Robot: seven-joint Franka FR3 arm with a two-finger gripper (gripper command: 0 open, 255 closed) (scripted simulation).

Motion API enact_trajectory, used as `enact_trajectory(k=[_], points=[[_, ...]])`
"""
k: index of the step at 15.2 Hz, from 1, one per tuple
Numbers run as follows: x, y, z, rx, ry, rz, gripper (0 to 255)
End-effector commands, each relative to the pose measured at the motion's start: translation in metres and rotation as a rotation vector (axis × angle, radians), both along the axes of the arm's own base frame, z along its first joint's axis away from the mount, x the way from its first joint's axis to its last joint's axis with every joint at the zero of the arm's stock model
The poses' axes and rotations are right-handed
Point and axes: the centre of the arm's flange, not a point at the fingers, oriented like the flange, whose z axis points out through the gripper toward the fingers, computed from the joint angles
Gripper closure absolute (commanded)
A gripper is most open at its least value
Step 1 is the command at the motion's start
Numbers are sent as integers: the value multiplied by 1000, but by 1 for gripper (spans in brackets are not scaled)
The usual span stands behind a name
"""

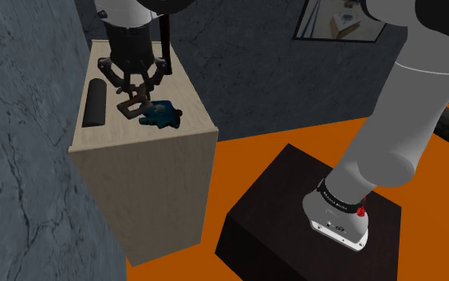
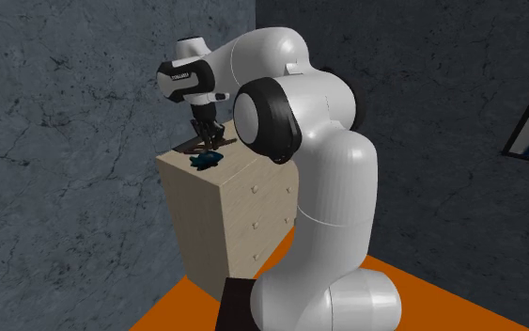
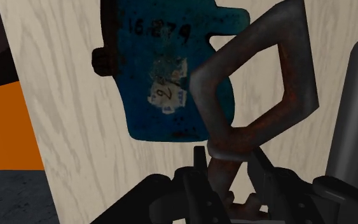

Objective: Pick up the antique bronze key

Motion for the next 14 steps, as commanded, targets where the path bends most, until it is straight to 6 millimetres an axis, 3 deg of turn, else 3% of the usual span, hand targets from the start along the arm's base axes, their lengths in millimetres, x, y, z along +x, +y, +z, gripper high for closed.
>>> enact_trajectory(k=[1, 14], points=[[0, 1, 6, -1, 3, 1, 255], [0, 1, 75, -1, 3, 1, 255]])
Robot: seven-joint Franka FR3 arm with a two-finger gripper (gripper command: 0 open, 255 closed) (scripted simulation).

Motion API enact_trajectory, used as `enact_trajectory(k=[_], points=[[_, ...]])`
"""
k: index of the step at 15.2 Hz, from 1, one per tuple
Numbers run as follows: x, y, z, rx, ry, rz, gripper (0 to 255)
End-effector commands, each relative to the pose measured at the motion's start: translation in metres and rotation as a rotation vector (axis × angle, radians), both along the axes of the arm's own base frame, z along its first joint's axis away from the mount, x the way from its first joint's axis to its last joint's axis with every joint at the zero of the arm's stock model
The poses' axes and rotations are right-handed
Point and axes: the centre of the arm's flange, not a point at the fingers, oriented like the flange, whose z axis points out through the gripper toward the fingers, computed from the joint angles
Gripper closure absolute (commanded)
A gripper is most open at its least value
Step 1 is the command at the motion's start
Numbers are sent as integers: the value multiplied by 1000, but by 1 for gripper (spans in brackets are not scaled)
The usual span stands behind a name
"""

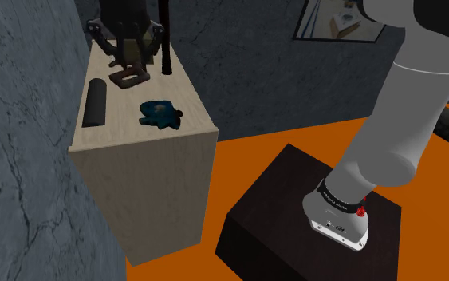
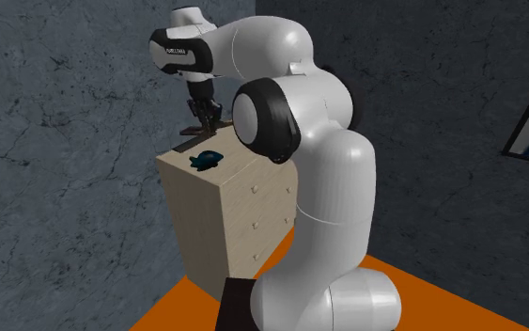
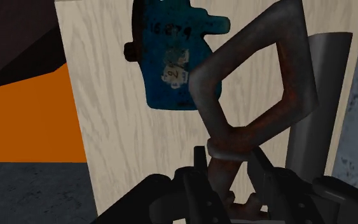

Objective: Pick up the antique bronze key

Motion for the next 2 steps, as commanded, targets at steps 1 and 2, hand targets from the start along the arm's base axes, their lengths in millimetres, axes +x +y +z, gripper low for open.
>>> enact_trajectory(k=[1, 2], points=[[0, 0, 6, 0, 0, 0, 255], [0, 0, 6, 0, 0, 0, 255]])
